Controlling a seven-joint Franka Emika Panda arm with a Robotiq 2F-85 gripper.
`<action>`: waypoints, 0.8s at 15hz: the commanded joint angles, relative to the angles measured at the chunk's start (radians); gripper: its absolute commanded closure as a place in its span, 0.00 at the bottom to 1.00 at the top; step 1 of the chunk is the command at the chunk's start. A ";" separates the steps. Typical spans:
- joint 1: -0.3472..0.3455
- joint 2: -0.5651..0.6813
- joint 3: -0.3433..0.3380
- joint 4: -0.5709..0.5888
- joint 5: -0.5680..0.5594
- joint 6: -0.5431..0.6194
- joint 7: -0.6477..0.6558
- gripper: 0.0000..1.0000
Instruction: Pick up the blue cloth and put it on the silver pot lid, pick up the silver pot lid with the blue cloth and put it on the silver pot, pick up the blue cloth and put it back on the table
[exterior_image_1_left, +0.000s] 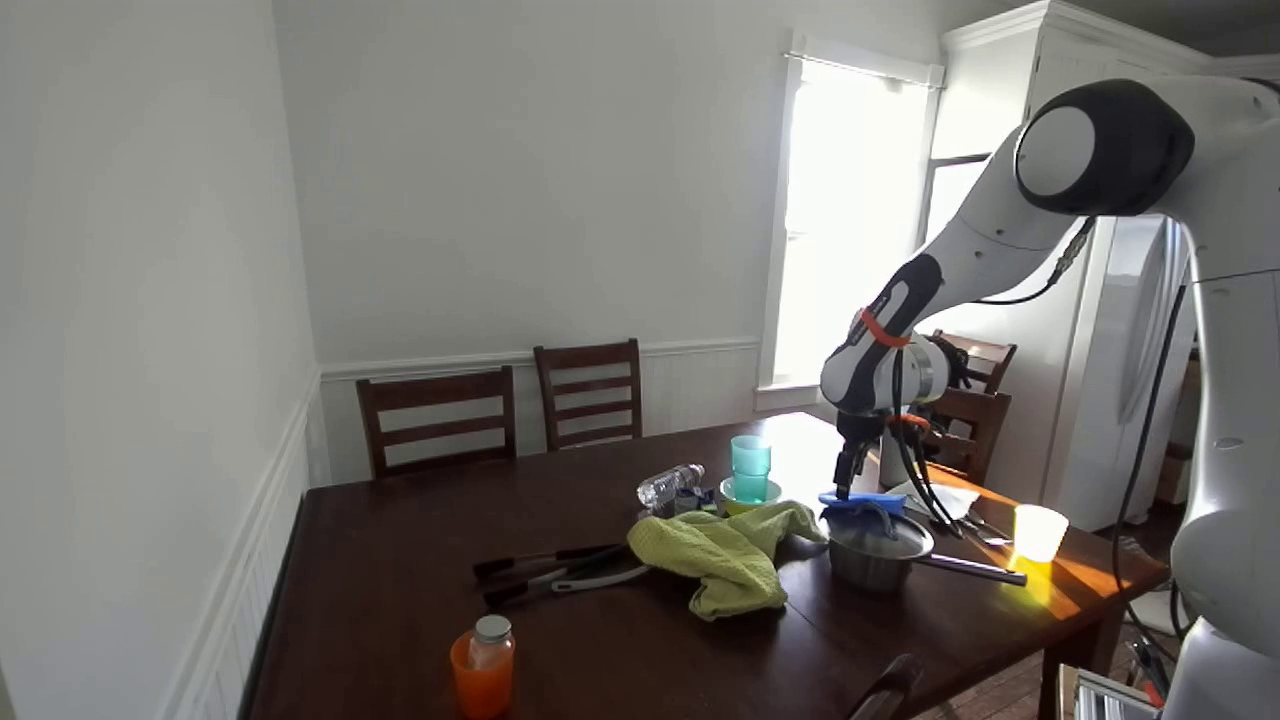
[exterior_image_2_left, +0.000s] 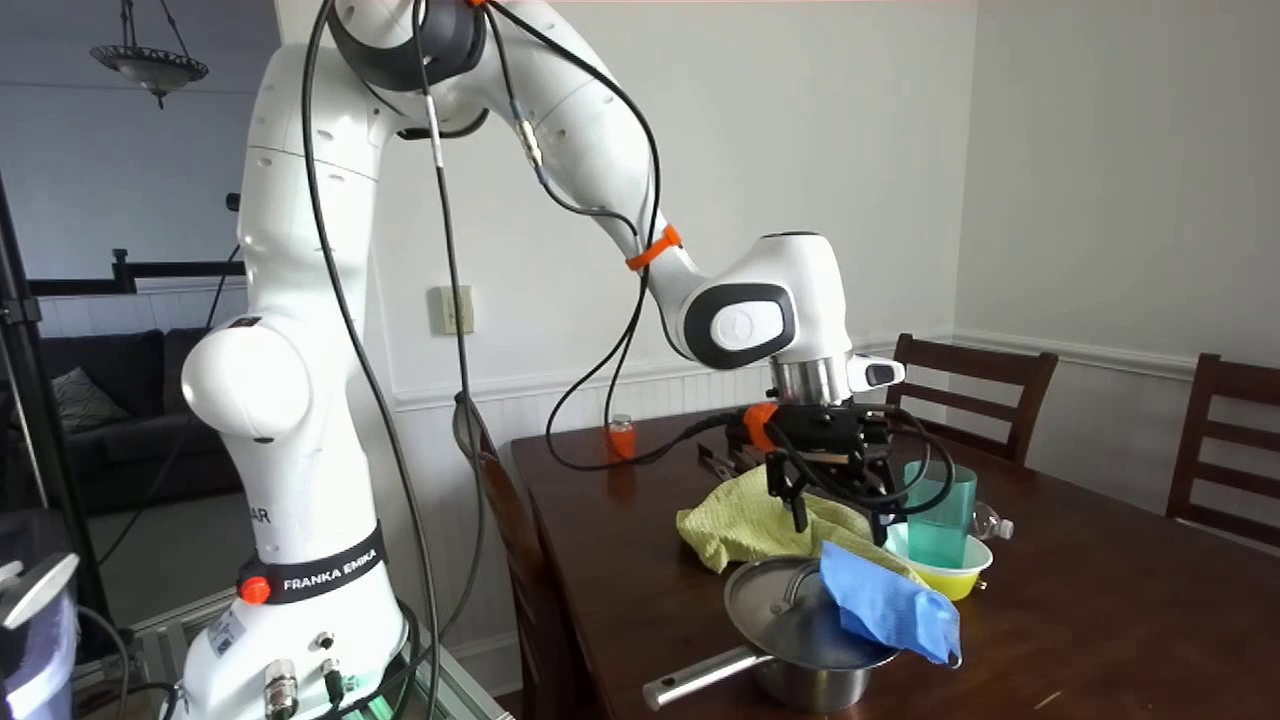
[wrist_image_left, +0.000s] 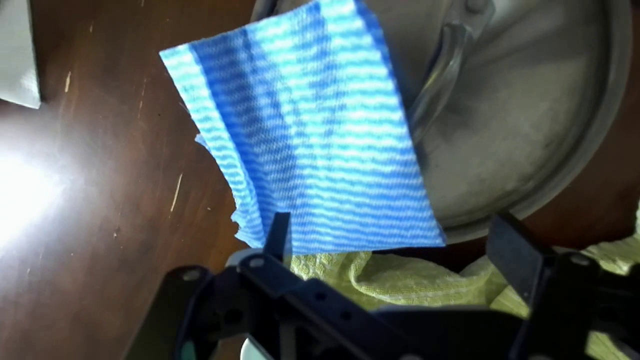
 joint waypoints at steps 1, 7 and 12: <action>0.046 0.019 -0.044 -0.015 -0.128 0.058 0.044 0.00; 0.057 0.063 -0.056 -0.003 -0.203 0.113 0.079 0.07; 0.050 0.087 -0.051 0.002 -0.200 0.143 0.081 0.56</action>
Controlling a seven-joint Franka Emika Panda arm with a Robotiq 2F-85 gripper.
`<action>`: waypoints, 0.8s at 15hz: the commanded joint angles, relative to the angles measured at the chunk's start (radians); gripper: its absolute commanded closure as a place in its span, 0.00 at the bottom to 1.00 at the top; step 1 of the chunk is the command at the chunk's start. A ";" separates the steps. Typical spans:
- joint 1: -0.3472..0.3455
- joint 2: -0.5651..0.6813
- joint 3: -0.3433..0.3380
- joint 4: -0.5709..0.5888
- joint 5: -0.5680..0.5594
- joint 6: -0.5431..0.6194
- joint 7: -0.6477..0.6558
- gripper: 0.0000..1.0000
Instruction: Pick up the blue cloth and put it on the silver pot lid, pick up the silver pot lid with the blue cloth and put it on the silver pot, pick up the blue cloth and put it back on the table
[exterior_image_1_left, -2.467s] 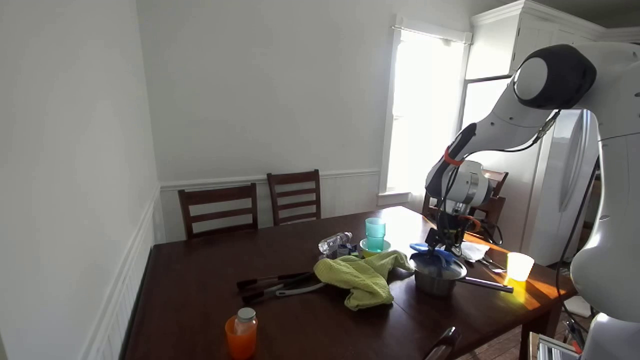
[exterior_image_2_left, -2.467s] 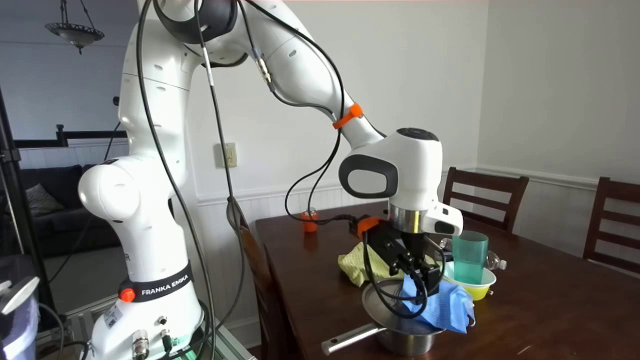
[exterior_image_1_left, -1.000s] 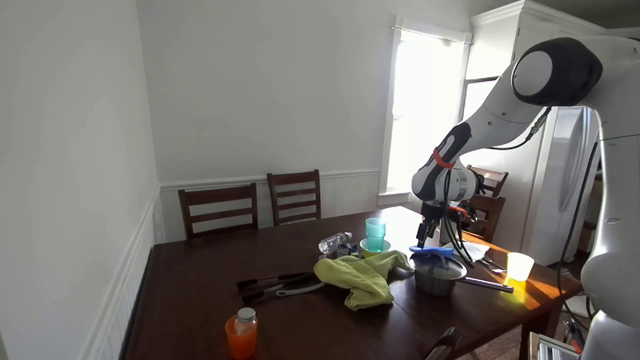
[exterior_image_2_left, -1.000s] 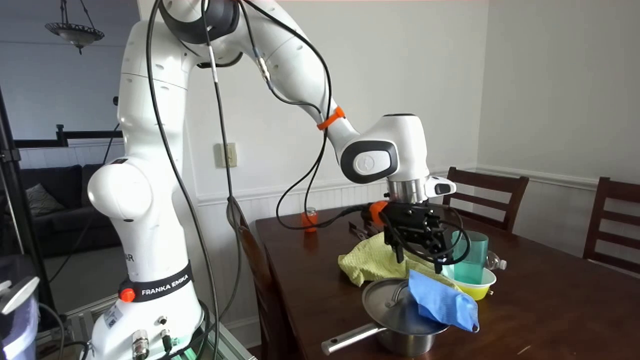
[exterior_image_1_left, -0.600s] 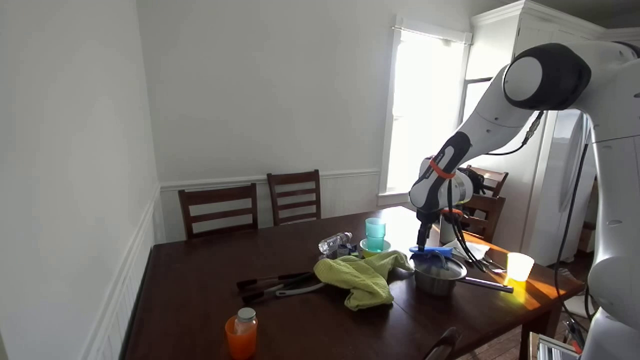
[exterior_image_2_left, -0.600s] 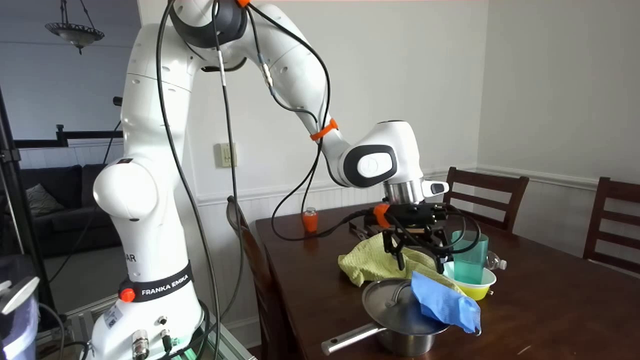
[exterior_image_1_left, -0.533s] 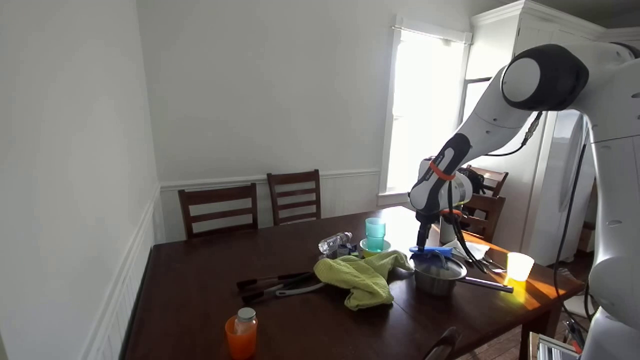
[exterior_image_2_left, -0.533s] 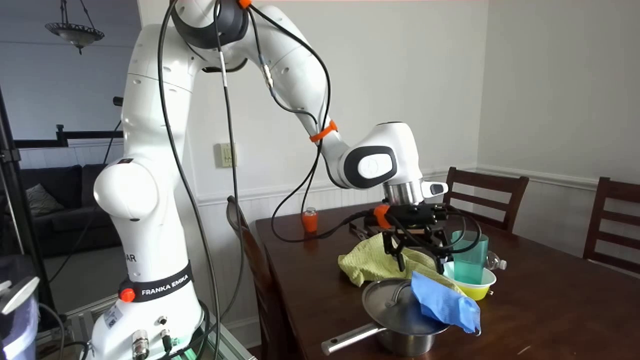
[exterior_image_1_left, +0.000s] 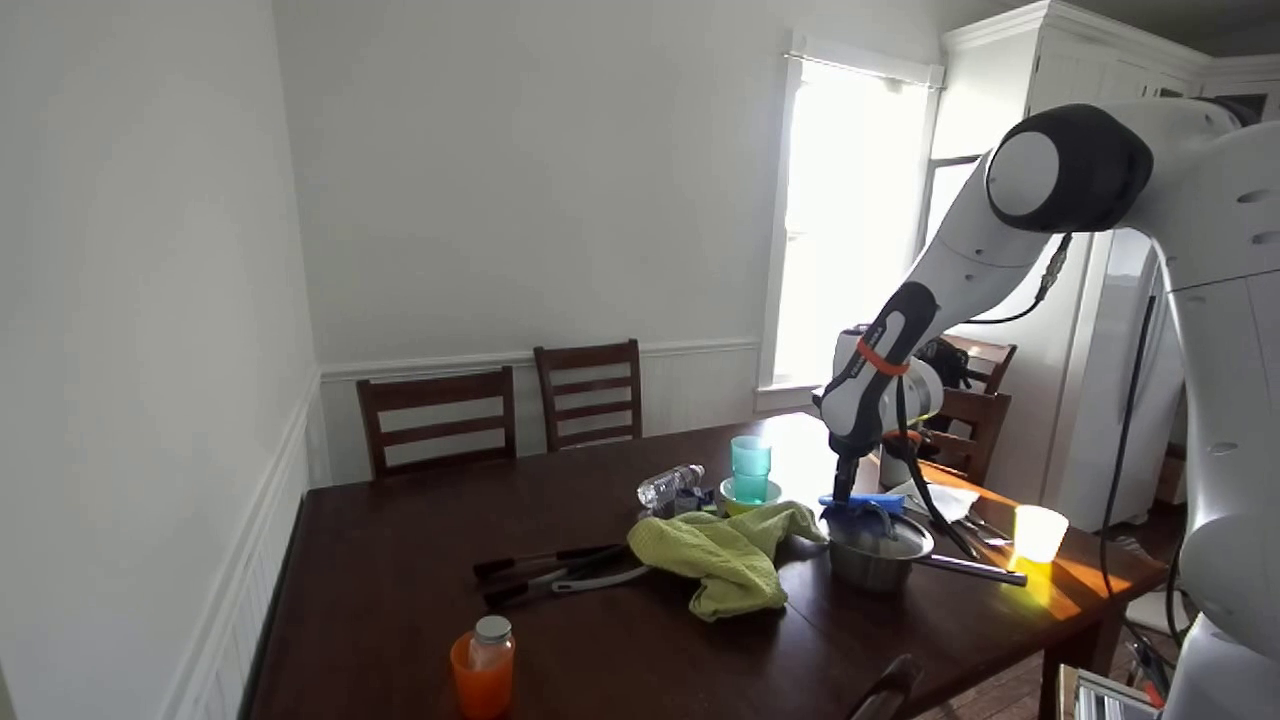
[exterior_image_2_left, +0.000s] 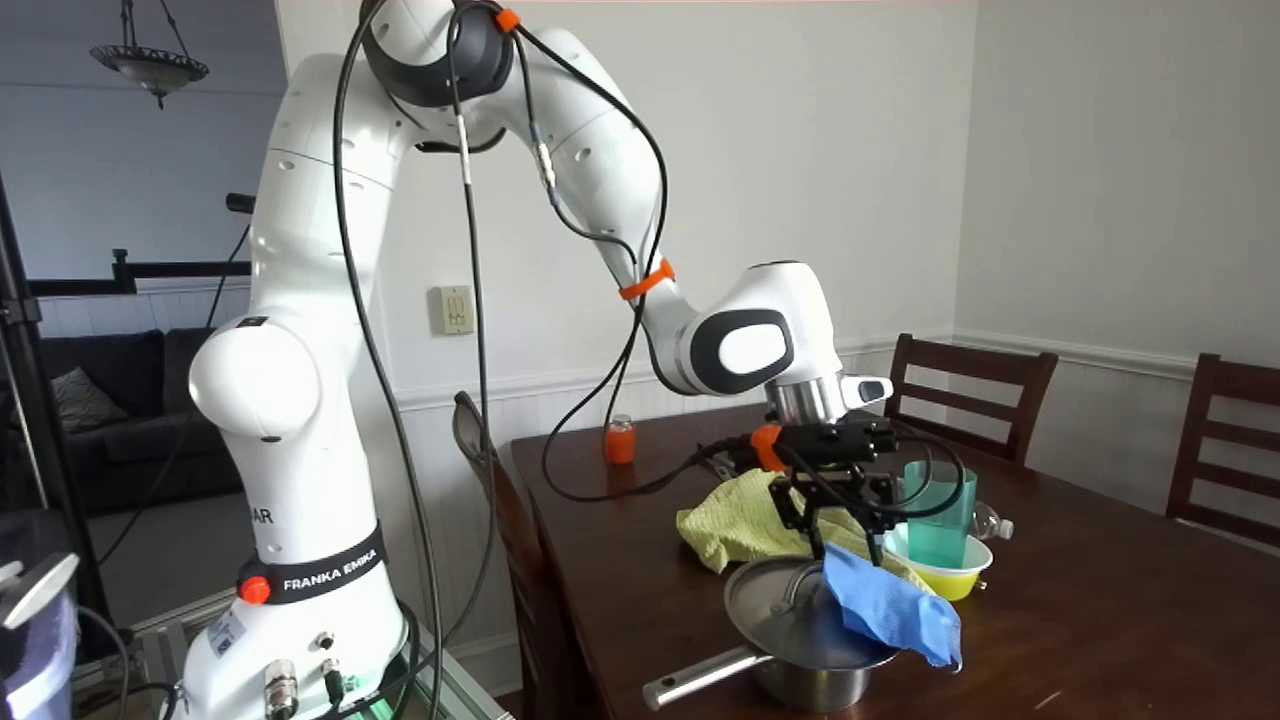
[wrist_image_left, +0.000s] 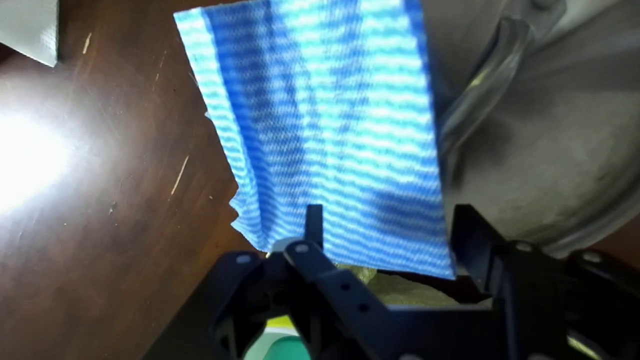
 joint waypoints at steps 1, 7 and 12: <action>0.001 0.016 -0.014 0.003 -0.036 0.042 0.028 0.64; -0.003 0.024 -0.040 0.008 -0.046 0.091 0.036 1.00; -0.006 0.030 -0.086 0.023 -0.071 0.148 0.059 1.00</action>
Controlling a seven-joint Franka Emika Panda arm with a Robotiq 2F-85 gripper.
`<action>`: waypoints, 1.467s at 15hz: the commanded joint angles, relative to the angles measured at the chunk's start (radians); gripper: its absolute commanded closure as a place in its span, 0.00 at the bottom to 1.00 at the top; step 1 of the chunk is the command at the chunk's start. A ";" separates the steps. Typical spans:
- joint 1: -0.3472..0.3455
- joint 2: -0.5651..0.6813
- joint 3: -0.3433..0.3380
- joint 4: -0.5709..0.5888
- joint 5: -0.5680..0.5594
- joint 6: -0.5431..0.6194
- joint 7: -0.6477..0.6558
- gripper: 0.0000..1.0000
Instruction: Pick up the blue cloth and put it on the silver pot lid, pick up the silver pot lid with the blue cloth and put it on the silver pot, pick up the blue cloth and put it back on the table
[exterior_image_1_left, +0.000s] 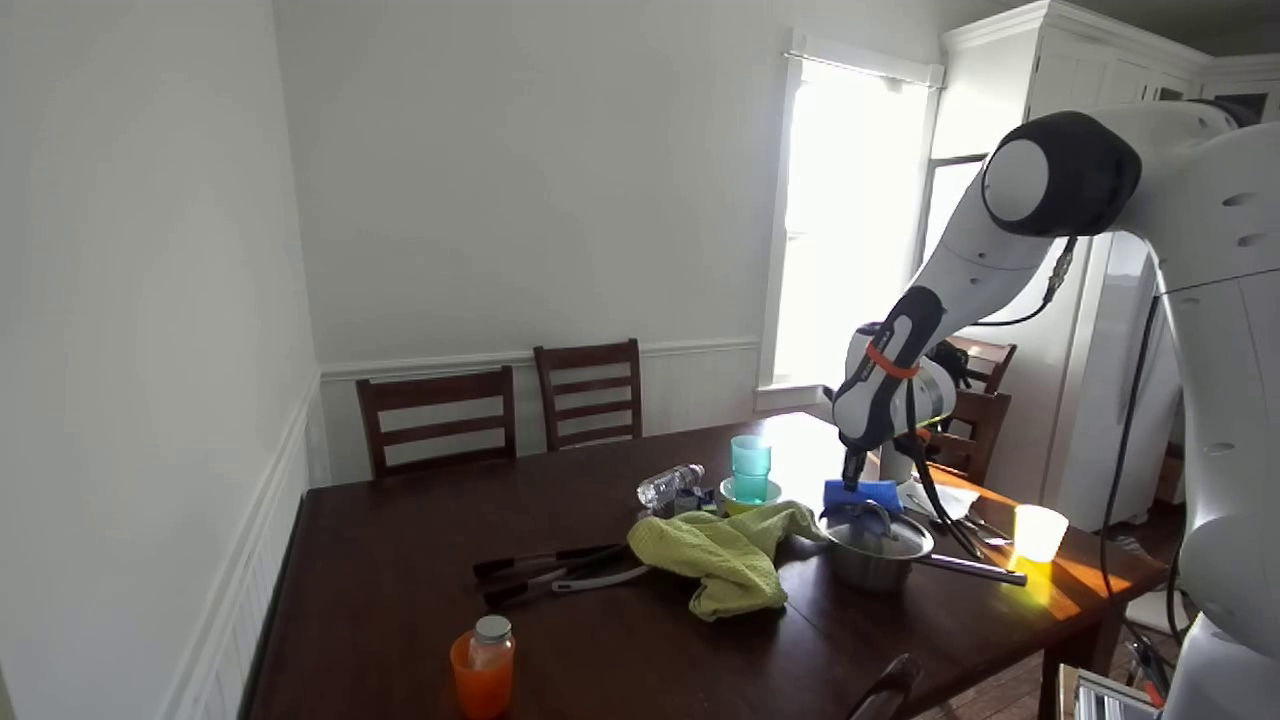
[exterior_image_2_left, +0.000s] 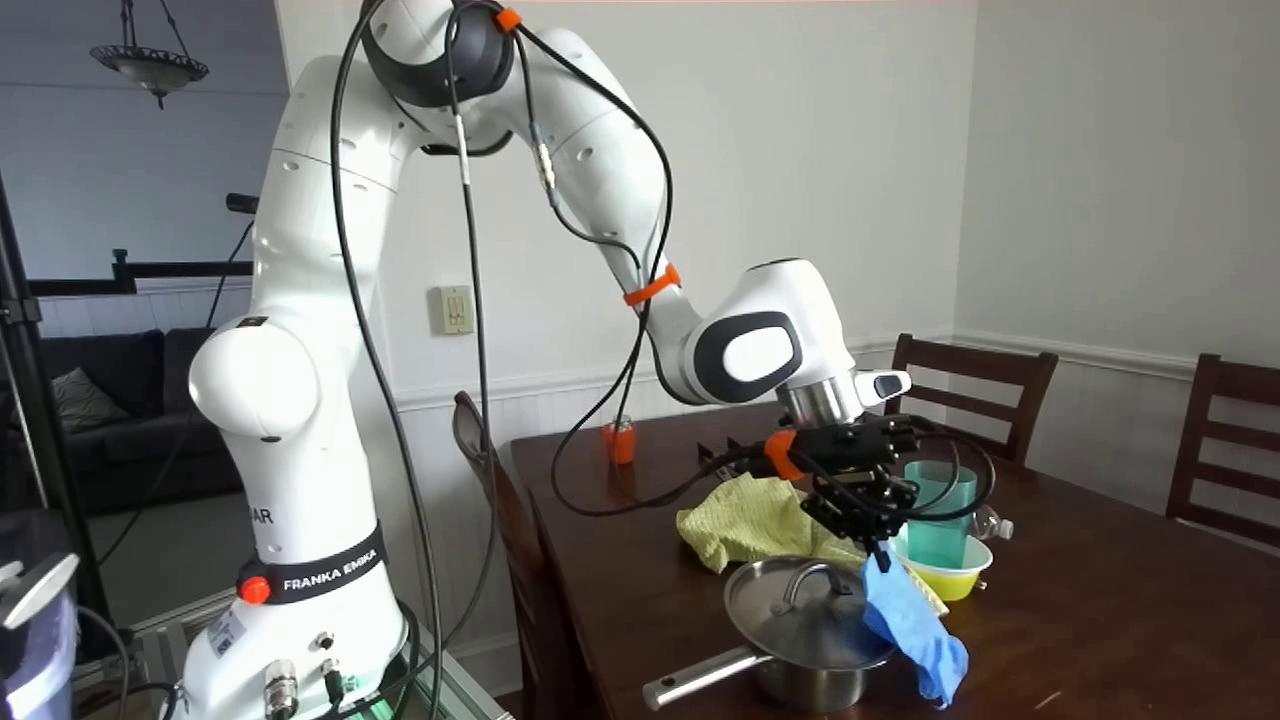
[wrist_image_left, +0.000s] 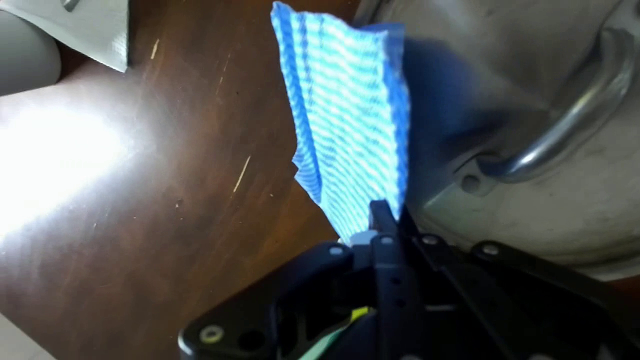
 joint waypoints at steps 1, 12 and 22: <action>-0.007 0.016 -0.043 0.024 -0.051 0.047 0.054 1.00; -0.014 0.099 -0.214 0.112 -0.100 0.060 0.238 1.00; -0.144 -0.060 -0.049 0.066 0.036 -0.131 0.234 0.17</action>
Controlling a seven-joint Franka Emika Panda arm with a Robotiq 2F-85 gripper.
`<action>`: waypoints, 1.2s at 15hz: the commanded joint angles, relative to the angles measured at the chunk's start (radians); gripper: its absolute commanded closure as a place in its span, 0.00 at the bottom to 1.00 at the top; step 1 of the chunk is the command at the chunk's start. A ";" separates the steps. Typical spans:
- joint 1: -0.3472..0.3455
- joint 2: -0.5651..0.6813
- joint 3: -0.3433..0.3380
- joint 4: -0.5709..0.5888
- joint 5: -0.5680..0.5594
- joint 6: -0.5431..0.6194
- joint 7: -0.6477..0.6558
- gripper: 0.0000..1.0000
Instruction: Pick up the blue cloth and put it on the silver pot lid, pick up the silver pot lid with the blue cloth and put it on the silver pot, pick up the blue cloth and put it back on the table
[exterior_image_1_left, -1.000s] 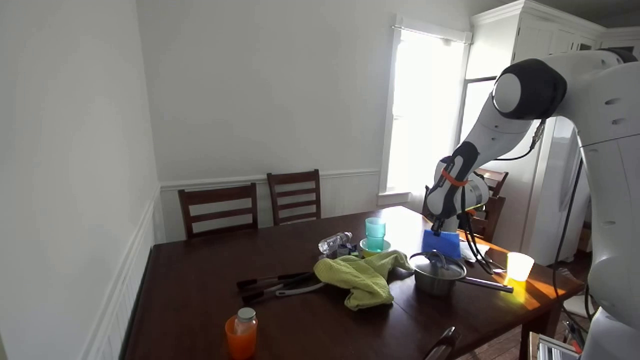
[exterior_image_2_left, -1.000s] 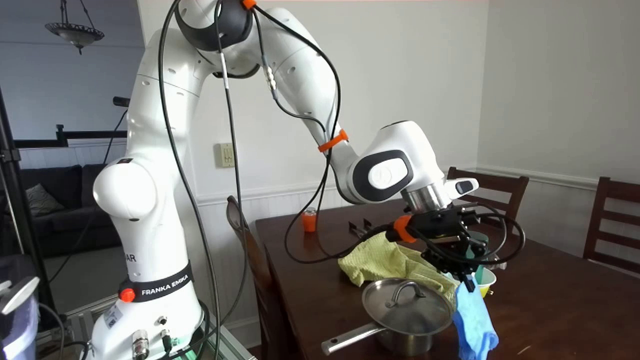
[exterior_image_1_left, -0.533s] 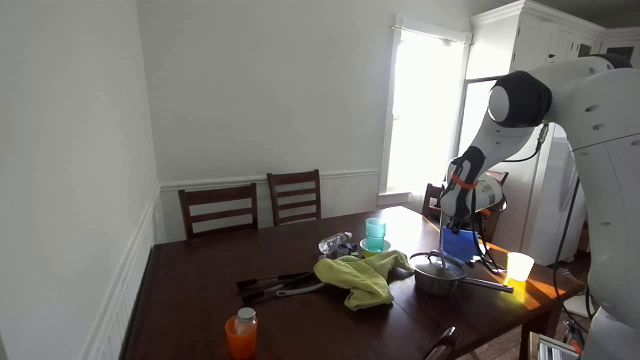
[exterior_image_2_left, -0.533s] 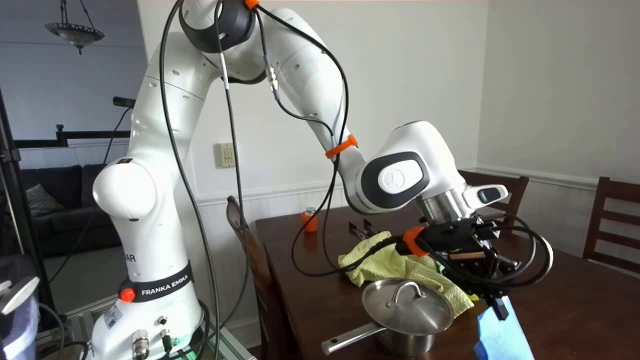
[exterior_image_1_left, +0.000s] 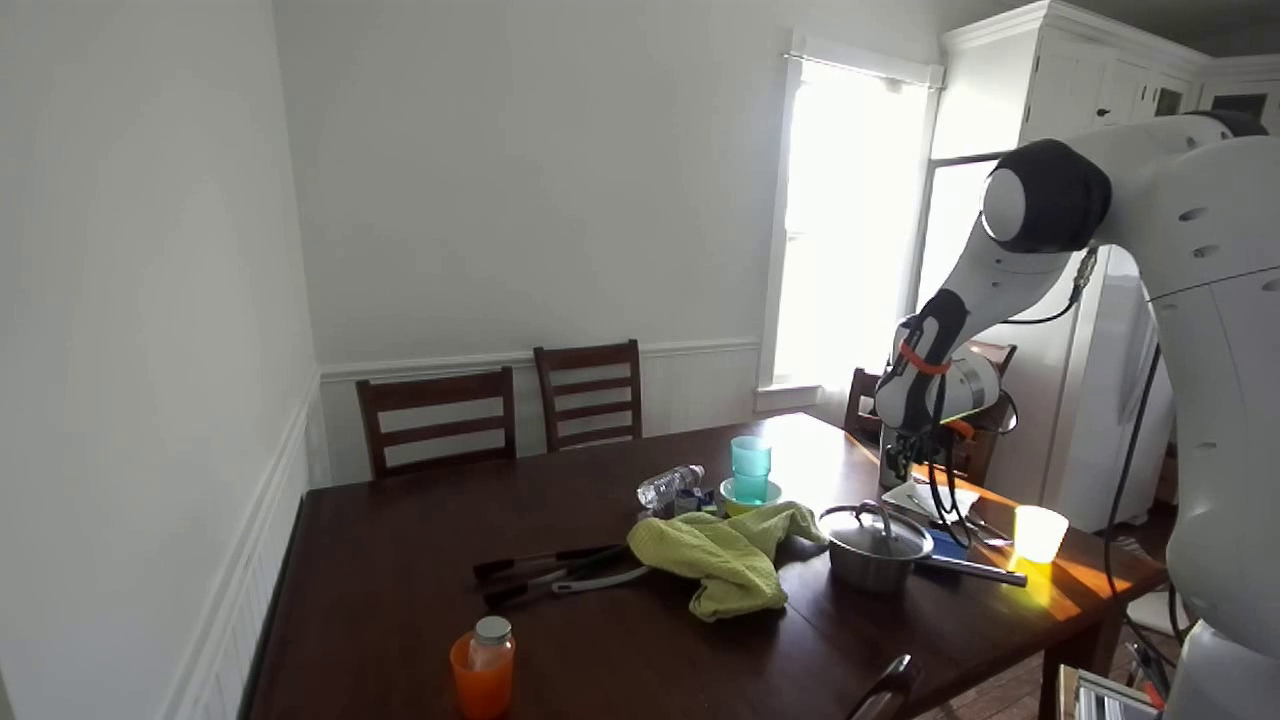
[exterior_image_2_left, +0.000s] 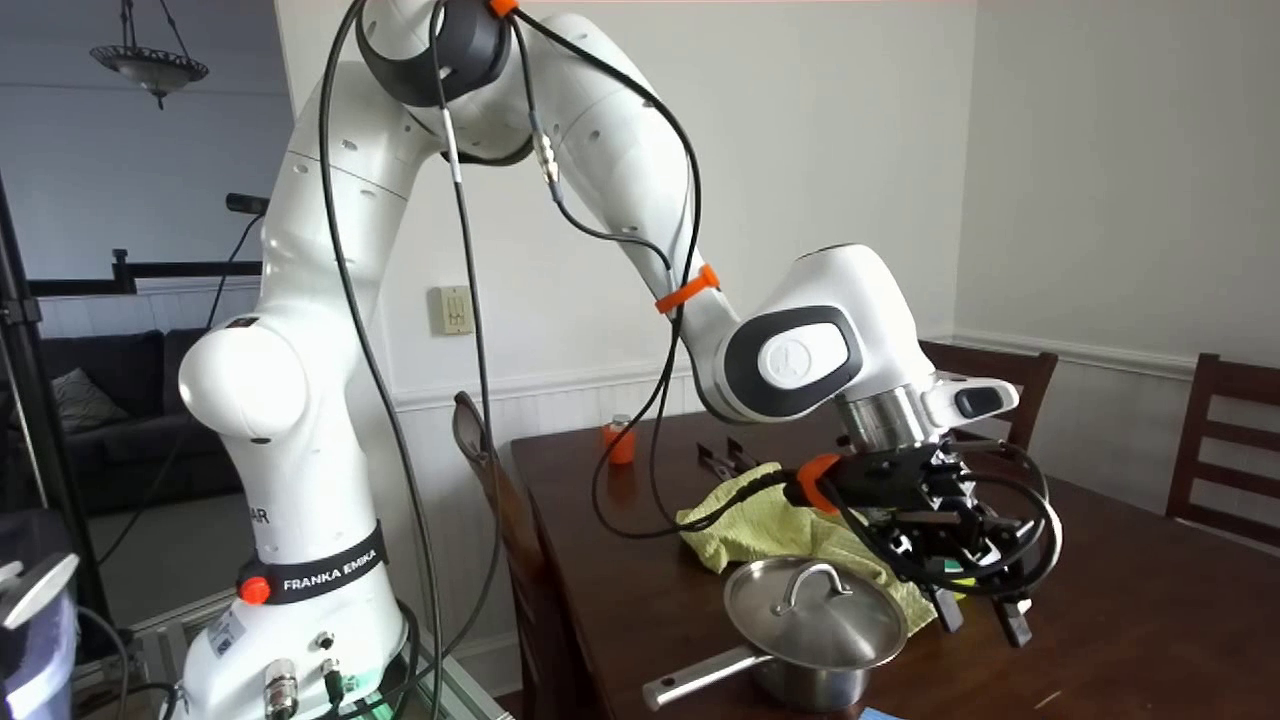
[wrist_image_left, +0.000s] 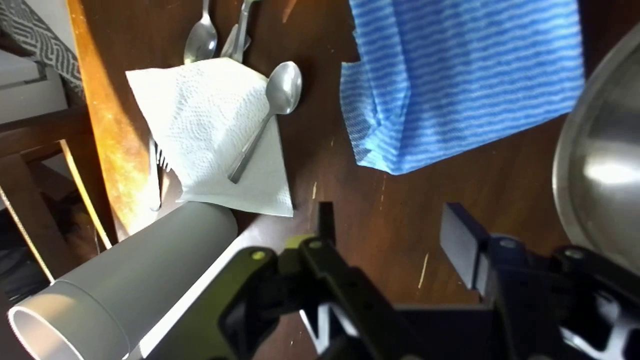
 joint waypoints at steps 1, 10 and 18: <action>-0.075 -0.147 0.081 -0.035 0.073 -0.144 -0.056 0.09; -0.072 -0.399 0.055 -0.002 0.263 -0.630 -0.209 0.00; -0.027 -0.446 0.022 0.005 0.265 -0.775 -0.203 0.00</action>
